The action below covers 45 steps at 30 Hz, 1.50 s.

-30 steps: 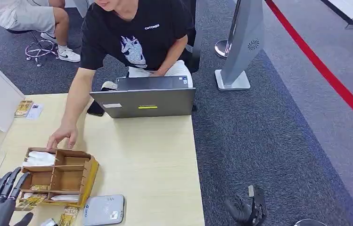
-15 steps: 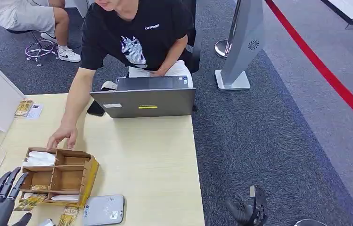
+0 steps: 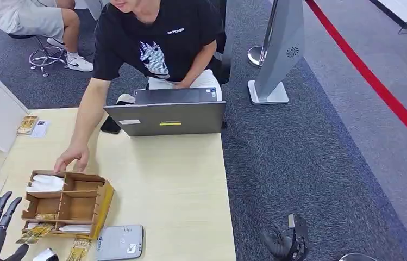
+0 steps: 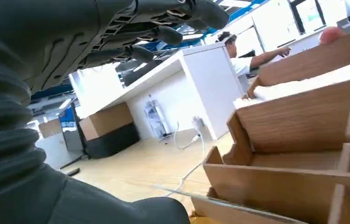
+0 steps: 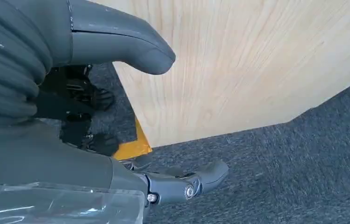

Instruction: Pass the card to the sensor for recognition and then transmit it.

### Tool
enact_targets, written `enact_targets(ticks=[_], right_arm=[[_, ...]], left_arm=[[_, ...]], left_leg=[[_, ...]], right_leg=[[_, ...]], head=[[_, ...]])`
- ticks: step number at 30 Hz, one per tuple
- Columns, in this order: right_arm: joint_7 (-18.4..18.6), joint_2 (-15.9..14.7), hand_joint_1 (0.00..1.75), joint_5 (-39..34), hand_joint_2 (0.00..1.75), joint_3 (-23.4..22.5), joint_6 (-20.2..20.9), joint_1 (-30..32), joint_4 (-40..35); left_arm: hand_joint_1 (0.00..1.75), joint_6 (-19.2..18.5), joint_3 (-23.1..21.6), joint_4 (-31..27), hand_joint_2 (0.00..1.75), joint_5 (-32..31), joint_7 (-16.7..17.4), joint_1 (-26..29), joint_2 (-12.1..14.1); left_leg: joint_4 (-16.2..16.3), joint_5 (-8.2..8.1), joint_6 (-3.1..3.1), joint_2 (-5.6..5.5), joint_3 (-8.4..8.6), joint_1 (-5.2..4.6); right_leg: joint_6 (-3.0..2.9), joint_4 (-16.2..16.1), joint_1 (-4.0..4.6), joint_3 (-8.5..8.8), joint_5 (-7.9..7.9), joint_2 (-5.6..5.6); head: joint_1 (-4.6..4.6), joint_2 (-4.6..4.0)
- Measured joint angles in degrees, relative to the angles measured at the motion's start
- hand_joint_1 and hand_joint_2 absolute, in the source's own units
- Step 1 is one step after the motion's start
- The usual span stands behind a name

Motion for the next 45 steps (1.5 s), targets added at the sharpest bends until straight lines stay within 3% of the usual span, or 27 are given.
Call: enact_targets(ticks=[5,28,29,30,45], right_arm=[[0.63,0.02,0.00,1.27,1.75,0.00,-0.17,0.04,-0.63],[0.83,0.02,0.00,0.68,1.75,0.00,0.50,0.02,-0.70],[0.83,0.02,0.00,0.68,1.75,0.00,0.50,0.01,-0.70],[0.83,0.00,0.00,0.68,1.75,0.00,0.50,-0.01,-0.68],[0.63,0.02,0.00,-1.58,1.75,-0.11,0.59,0.01,-0.68]], left_arm=[[0.00,-0.33,1.12,1.10,1.75,0.48,-2.21,-0.64,-1.05],[0.00,-0.59,1.14,2.25,1.75,0.07,-2.93,-1.17,-2.45],[1.45,-0.63,1.14,2.28,1.75,0.07,-2.93,-1.18,-2.45],[1.75,-0.92,1.12,2.34,1.75,0.09,-3.02,-1.23,-2.45],[1.75,-1.49,1.09,2.80,1.75,0.40,-2.16,-1.17,-2.45]], left_leg=[[0.00,0.00,0.00,0.00,0.00,0.00],[0.00,0.00,0.00,0.00,0.00,0.00],[0.00,0.00,0.00,0.00,0.00,0.00],[0.00,0.00,0.00,0.00,0.00,0.00],[0.00,0.00,0.00,0.00,0.00,0.00]], right_leg=[[0.00,0.00,0.00,0.00,0.00,-0.01],[0.00,0.00,0.00,0.00,0.00,0.00],[0.00,0.00,0.00,0.00,0.00,0.00],[0.00,0.00,0.00,0.00,0.00,0.00],[0.00,0.00,0.00,0.00,0.00,0.00]], head=[[0.00,-0.02],[0.02,0.00],[0.02,0.00],[0.02,-0.02],[0.02,0.00]])
